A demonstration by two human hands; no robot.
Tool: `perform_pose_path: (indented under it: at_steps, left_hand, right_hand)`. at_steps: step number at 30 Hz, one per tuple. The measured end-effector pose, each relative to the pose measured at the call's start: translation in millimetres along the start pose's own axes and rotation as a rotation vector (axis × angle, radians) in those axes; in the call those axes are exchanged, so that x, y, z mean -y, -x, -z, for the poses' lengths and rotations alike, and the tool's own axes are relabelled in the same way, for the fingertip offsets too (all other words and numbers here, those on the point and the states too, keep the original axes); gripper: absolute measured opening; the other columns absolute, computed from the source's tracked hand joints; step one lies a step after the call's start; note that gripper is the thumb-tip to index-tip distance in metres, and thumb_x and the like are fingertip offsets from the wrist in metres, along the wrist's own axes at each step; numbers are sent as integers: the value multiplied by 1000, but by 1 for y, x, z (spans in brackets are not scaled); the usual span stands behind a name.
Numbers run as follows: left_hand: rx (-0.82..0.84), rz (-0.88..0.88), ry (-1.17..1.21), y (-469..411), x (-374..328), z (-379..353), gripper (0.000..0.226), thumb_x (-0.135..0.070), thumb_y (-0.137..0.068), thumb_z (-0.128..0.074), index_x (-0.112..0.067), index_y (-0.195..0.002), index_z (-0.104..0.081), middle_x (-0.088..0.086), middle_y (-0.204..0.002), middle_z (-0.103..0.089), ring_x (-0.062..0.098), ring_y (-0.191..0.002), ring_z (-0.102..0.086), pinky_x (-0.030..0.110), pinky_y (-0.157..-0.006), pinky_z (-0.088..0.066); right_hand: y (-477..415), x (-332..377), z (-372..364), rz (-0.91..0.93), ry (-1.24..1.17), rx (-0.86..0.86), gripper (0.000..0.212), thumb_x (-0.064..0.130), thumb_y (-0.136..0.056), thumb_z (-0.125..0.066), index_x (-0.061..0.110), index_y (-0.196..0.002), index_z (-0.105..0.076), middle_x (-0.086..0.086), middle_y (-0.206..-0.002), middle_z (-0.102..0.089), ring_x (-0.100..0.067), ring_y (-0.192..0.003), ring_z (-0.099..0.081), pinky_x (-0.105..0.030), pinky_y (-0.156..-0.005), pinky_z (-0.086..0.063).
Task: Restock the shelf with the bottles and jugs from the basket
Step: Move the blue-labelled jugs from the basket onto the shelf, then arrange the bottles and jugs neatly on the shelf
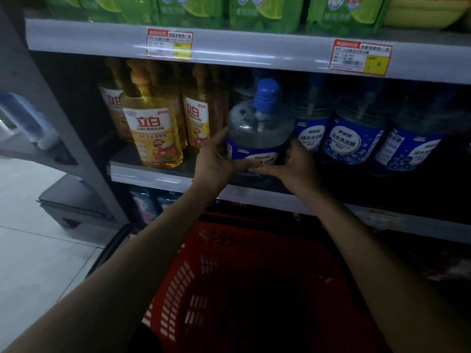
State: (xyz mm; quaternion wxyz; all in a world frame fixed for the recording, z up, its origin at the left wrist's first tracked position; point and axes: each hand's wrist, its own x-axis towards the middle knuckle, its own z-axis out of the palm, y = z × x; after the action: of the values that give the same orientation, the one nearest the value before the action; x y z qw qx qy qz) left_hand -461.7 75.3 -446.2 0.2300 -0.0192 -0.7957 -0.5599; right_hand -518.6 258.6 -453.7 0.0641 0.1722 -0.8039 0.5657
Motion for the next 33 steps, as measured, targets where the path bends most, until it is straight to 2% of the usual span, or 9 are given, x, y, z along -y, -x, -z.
perform_pose_path:
  at_steps: [4, 8, 11, 14, 19, 21, 24, 28, 33]
  left_hand:
    - [0, 26, -3, -1, 7, -2, 67, -22, -77, -88, -17, -137, -59, -6, -126, -72, 4, -113, -69, 34, -88, -63]
    - [-19, 76, -6, 5, 13, -7, 56, -16, -85, -81, -21, -136, -59, -22, -108, -69, -11, -100, -67, 23, -82, -61]
    - [-63, 121, 32, 7, 14, -13, 58, -15, -84, -82, -18, -137, -60, -11, -114, -73, -1, -104, -70, 38, -89, -63]
    - [-18, 134, 66, 11, 10, -12, 60, -14, -84, -83, -19, -139, -59, -4, -123, -73, 7, -111, -70, 42, -94, -61]
    - [110, 174, -29, 29, 0, -4, 57, -17, -86, -82, -25, -136, -56, -10, -126, -68, 10, -118, -65, 39, -98, -56]
    - [167, 188, -138, 39, -2, 2, 59, -20, -87, -81, -23, -140, -54, -6, -130, -64, 14, -122, -62, 36, -97, -55]
    - [288, 153, -359, 61, -9, 16, 64, -30, -87, -79, -27, -145, -53, 0, -139, -60, 16, -125, -58, 39, -98, -55]
    - [399, 121, -542, 91, -20, 35, 61, -29, -91, -75, -28, -147, -50, 3, -144, -51, 18, -124, -55, 40, -101, -54]
    - [482, 124, -646, 133, -15, 63, 64, -33, -93, -72, -38, -149, -44, -8, -146, -44, 17, -122, -57, 42, -96, -58]
  right_hand:
    - [-6, -8, -3, -70, -58, -2, 79, 15, -64, -95, 15, -131, -54, 1, -125, -69, -14, -113, -68, -46, -93, -59]
    - [-1, -12, -5, -89, -91, -16, 71, 9, -74, -88, 19, -135, -54, 0, -129, -68, -17, -116, -66, -48, -96, -57]
    - [7, -12, -4, -89, -86, 14, 77, 11, -76, -86, 23, -142, -49, 1, -136, -64, -17, -123, -63, -47, -100, -56]
    - [16, -9, -3, -133, -46, 66, 88, 14, -74, -88, 26, -149, -42, 3, -143, -58, -18, -126, -59, -47, -101, -54]
    - [45, 7, 16, -159, 180, 172, 82, 6, -82, -81, 22, -152, -40, 3, -139, -53, -11, -126, -50, -29, -99, -44]
    - [63, 7, 29, -121, 339, 211, 80, 13, -85, -80, 25, -152, -39, 1, -150, -48, -17, -136, -46, -31, -105, -42]
    - [90, 4, 48, -8, 583, 261, 80, 26, -85, -80, 27, -153, -38, 2, -154, -44, -19, -137, -46, -36, -109, -43]
    - [122, 1, 67, 154, 698, 330, 77, 35, -88, -77, 24, -154, -38, 3, -155, -42, -16, -138, -44, -37, -111, -43]
    - [164, -16, 81, 80, 854, 423, 68, 47, -100, -56, 31, -159, -26, 5, -165, -21, -17, -152, -20, -39, -124, -24]
